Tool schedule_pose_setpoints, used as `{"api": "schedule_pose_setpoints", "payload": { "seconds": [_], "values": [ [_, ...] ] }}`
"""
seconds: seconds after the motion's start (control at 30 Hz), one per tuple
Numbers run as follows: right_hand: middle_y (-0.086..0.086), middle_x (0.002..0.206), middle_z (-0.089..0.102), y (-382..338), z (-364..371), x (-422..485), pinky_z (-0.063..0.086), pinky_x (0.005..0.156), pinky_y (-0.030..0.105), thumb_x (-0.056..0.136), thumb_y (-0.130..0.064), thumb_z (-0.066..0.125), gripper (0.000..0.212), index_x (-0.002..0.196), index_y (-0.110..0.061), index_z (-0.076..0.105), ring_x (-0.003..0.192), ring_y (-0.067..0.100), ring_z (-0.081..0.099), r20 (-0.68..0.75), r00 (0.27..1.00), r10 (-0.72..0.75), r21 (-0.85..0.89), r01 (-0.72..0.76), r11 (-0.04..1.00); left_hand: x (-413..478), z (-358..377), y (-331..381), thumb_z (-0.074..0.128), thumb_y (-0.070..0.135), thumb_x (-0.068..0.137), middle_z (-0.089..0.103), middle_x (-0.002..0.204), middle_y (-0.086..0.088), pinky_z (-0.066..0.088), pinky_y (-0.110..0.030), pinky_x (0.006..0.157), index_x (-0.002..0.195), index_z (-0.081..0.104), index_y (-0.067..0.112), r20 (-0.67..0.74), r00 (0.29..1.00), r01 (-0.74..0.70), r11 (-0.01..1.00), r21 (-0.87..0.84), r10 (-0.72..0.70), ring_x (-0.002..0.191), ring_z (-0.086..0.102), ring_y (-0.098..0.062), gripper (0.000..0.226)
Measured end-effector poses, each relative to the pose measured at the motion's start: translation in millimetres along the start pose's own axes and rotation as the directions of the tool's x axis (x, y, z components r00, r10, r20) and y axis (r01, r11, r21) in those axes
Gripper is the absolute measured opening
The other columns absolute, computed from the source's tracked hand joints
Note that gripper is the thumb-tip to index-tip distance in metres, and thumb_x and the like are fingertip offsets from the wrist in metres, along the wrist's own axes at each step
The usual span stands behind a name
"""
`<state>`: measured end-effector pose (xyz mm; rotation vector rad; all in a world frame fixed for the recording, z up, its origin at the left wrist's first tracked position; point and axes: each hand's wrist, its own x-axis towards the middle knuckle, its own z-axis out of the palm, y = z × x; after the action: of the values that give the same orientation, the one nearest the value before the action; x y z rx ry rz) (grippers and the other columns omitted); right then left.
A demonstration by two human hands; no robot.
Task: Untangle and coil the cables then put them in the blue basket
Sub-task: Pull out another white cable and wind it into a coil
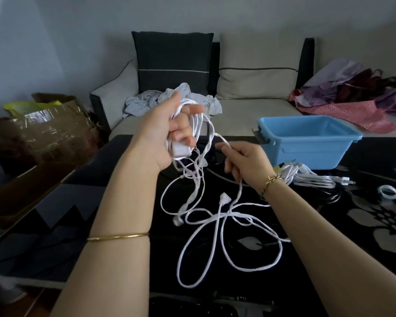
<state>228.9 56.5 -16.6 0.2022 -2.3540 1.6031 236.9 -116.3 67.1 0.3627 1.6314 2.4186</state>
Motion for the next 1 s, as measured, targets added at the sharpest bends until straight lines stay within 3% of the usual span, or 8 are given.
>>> {"api": "schedule_pose_setpoints", "payload": {
  "seconds": [0.1, 0.27, 0.47, 0.6, 0.73, 0.83, 0.93, 1.0],
  "values": [
    [0.002, 0.054, 0.049, 21, 2, 4, 0.033, 0.049, 0.024, 0.097, -0.026, 0.05, 0.033, 0.07, -0.008, 0.059, 0.048, 0.01, 0.042, 0.025, 0.995, 0.099, -0.404, -0.081, 0.911, 4, 3, 0, 0.036, 0.034, 0.102, 0.021, 0.038, 0.009, 0.035, -0.017, 0.04, 0.083, 0.064, 0.003, -0.156, 0.983, -0.104, 0.994, -0.027, 0.098, 0.033, 0.023, -0.006, 0.046],
    [0.006, 0.097, 0.064, 33, 11, 2, 0.04, 0.071, 0.029, 0.096, -0.03, 0.044, 0.025, 0.098, -0.017, 0.066, 0.093, 0.028, 0.061, 0.038, 0.94, 0.339, -0.736, -0.203, 0.646, 3, 15, 7, 0.034, 0.035, 0.103, 0.023, 0.037, 0.008, 0.036, -0.022, 0.042, 0.081, 0.064, 0.005, -0.27, 0.921, -0.274, 0.96, 0.06, 0.28, 0.035, 0.023, -0.008, 0.047],
    [0.006, 0.122, 0.052, 47, 21, -19, 0.042, 0.074, 0.033, 0.095, -0.016, 0.045, 0.029, 0.121, -0.017, 0.058, 0.109, 0.029, 0.056, 0.064, 0.946, 0.319, -0.965, -0.023, 0.262, -7, 29, 30, 0.036, 0.034, 0.103, 0.025, 0.039, 0.006, 0.037, -0.022, 0.041, 0.087, 0.064, 0.004, -0.324, 0.833, -0.432, 0.893, 0.126, 0.449, 0.036, 0.024, -0.01, 0.044],
    [0.008, 0.129, 0.044, 49, 28, -31, 0.043, 0.084, 0.034, 0.092, -0.013, 0.049, 0.033, 0.124, -0.013, 0.054, 0.118, 0.028, 0.044, 0.126, 0.94, 0.318, -0.986, 0.084, 0.143, -11, 33, 41, 0.036, 0.032, 0.103, 0.026, 0.04, 0.005, 0.038, -0.023, 0.041, 0.09, 0.065, 0.003, -0.323, 0.807, -0.457, 0.869, 0.189, 0.494, 0.035, 0.026, -0.01, 0.043],
    [0.01, 0.128, 0.043, 43, 21, -28, 0.044, 0.089, 0.039, 0.092, -0.016, 0.051, 0.031, 0.122, -0.009, 0.054, 0.12, 0.031, 0.043, 0.199, 0.913, 0.357, -0.95, 0.09, 0.298, -13, 32, 27, 0.035, 0.03, 0.104, 0.027, 0.038, 0.008, 0.039, -0.023, 0.041, 0.092, 0.064, 0.002, -0.239, 0.875, -0.342, 0.887, 0.31, 0.421, 0.033, 0.026, -0.008, 0.042],
    [0.017, 0.119, 0.054, 30, 5, -22, 0.048, 0.087, 0.036, 0.085, -0.006, 0.049, 0.031, 0.116, -0.006, 0.057, 0.106, 0.034, 0.055, 0.204, 0.95, 0.238, -0.796, 0.019, 0.605, -18, 37, 26, 0.036, 0.031, 0.103, 0.026, 0.038, 0.007, 0.038, -0.022, 0.041, 0.089, 0.064, 0.002, -0.187, 0.914, -0.294, 0.906, 0.306, 0.36, 0.034, 0.025, -0.009, 0.043],
    [0.009, 0.111, 0.066, -6, -5, -27, 0.047, 0.093, 0.029, 0.086, 0.005, 0.045, 0.038, 0.119, -0.006, 0.061, 0.104, 0.023, 0.061, -0.008, 0.999, 0.043, -0.319, -0.043, 0.947, -27, 45, 33, 0.037, 0.031, 0.103, 0.026, 0.038, 0.007, 0.035, -0.023, 0.043, 0.087, 0.066, 0.003, -0.124, 0.944, -0.262, 0.922, 0.286, 0.306, 0.034, 0.024, -0.01, 0.044],
    [0.001, 0.111, 0.066, -35, -8, -37, 0.047, 0.092, 0.026, 0.089, 0.0, 0.049, 0.036, 0.122, -0.012, 0.06, 0.104, 0.013, 0.061, -0.042, 0.999, 0.006, 0.119, -0.001, 0.993, -35, 54, 36, 0.037, 0.031, 0.103, 0.024, 0.038, 0.007, 0.035, -0.022, 0.043, 0.088, 0.065, 0.001, -0.063, 0.956, -0.261, 0.93, 0.259, 0.286, 0.035, 0.023, -0.009, 0.044]
  ]
}}
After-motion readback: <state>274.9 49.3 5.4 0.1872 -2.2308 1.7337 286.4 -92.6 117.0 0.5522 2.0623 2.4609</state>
